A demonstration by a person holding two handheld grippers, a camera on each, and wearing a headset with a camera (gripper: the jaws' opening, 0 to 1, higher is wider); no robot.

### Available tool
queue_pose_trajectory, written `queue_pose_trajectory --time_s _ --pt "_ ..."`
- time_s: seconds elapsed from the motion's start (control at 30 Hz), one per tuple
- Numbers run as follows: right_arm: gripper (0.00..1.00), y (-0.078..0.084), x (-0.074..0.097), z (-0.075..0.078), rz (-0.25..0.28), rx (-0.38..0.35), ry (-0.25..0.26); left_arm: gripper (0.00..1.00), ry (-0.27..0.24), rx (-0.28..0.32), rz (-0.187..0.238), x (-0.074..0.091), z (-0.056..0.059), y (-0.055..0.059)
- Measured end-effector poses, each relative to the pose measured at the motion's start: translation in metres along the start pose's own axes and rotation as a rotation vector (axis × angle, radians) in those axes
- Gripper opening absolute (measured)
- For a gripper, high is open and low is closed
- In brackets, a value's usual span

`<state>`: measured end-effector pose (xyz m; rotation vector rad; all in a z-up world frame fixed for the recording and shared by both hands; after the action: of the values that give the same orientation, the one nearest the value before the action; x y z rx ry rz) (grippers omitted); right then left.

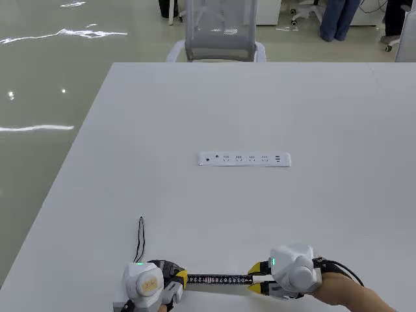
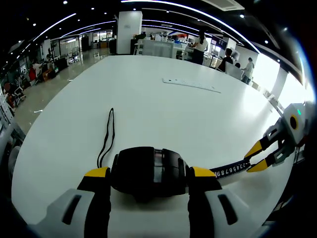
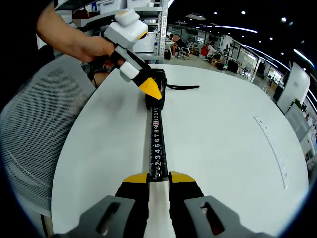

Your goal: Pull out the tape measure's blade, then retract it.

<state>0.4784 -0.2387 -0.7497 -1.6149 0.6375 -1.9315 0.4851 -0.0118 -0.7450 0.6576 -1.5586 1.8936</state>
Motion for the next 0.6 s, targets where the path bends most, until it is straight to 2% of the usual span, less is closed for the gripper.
queue_pose_trajectory --time_s 0.6 --pt "0.13 -0.0067 -0.0078 0.0006 0.013 0.000 -0.004 0.60 0.004 -0.003 -0.001 0.0017 -0.0004 -0.0007"
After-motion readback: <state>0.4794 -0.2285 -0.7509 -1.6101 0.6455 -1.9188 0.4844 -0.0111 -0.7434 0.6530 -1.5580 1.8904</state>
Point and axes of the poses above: the centre of the closed fingertips' face, and the gripper's own axes: x roughly backward along the fingers, z roughly to its right, y roughly out of its underside, the point moved 5 cm from there along x, roughly backward along the fingers, and after that the axes turned 9 degrees about x, right-handed, at the moved point
